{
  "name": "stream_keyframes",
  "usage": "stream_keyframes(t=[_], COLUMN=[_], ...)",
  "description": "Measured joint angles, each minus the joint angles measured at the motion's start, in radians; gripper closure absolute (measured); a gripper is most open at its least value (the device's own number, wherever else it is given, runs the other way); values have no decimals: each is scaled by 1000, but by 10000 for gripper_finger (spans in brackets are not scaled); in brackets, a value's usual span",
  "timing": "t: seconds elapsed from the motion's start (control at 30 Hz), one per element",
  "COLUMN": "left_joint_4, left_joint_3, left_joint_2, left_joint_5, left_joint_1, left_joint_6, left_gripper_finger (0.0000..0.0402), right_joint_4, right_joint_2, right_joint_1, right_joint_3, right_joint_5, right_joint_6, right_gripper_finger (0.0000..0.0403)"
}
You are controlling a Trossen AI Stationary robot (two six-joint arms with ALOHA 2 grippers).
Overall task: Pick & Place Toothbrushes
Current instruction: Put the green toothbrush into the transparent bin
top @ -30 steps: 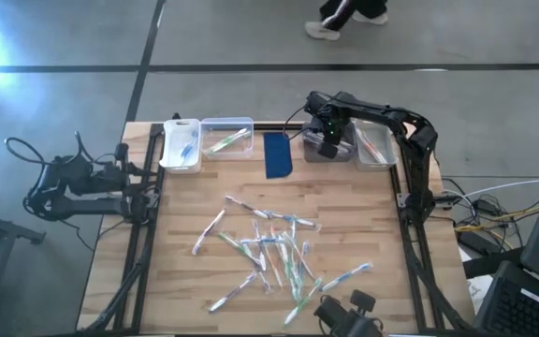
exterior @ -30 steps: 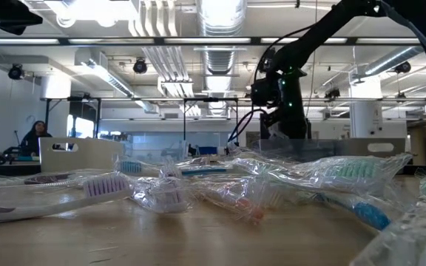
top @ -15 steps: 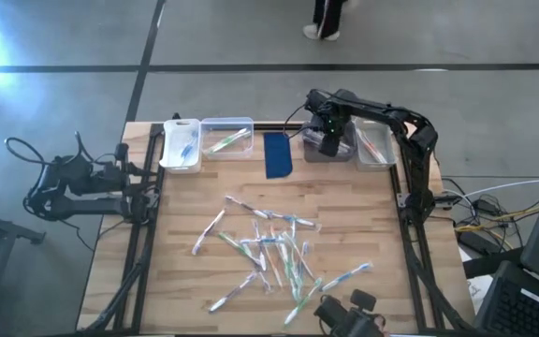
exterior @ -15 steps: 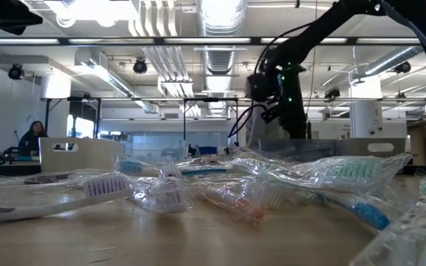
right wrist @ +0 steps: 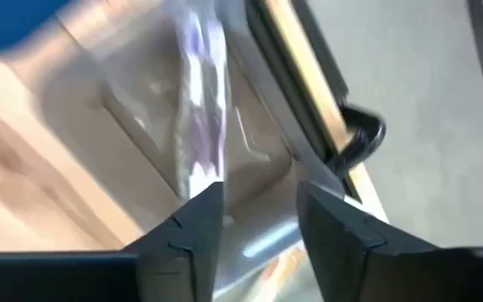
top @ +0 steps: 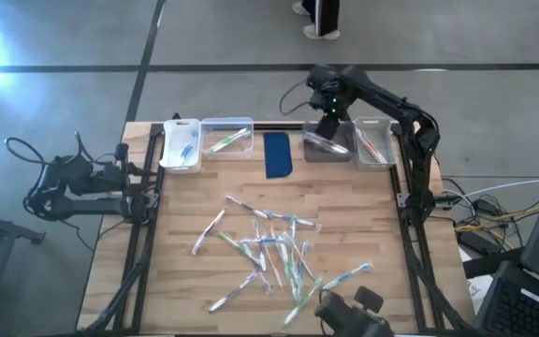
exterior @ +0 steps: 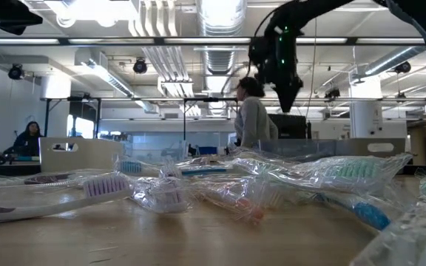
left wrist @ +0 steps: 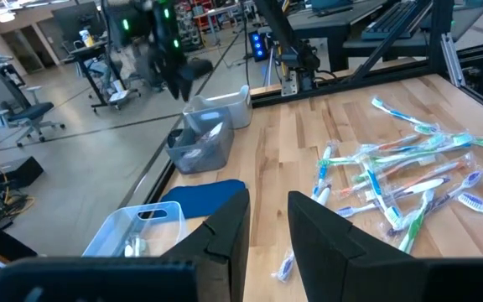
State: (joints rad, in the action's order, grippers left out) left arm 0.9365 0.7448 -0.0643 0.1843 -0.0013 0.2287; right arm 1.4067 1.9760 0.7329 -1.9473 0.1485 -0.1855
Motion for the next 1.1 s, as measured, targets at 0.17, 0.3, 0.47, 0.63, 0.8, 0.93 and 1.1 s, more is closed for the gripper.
stream_keyframes(t=[0.17,0.3,0.47,0.63,0.8,0.93,1.1], left_joint_4=[0,0,0,0,0,0,0], left_joint_3=[0,0,0,0,0,0,0], left_joint_2=[0,0,0,0,0,0,0], left_joint_5=[0,0,0,0,0,0,0], left_joint_1=[0,0,0,0,0,0,0], left_joint_6=[0,0,0,0,0,0,0], left_gripper_finger=[312,312,312,312,312,312,312], right_joint_4=[1,2,-3,-9,-21,-101,-232], right_joint_2=[-80,-160,-279,-400,-514,-614,-746], right_joint_1=[-13,-33,-86,-161,-262,-347,-433], right_joint_3=[-101,-152,-172,-137,-59,46,218], right_joint_5=[-82,-100,-104,-102,-97,-96,-96], right_joint_6=[57,102,164,255,313,345,346], right_gripper_finger=[323,368,391,391,394,394,394])
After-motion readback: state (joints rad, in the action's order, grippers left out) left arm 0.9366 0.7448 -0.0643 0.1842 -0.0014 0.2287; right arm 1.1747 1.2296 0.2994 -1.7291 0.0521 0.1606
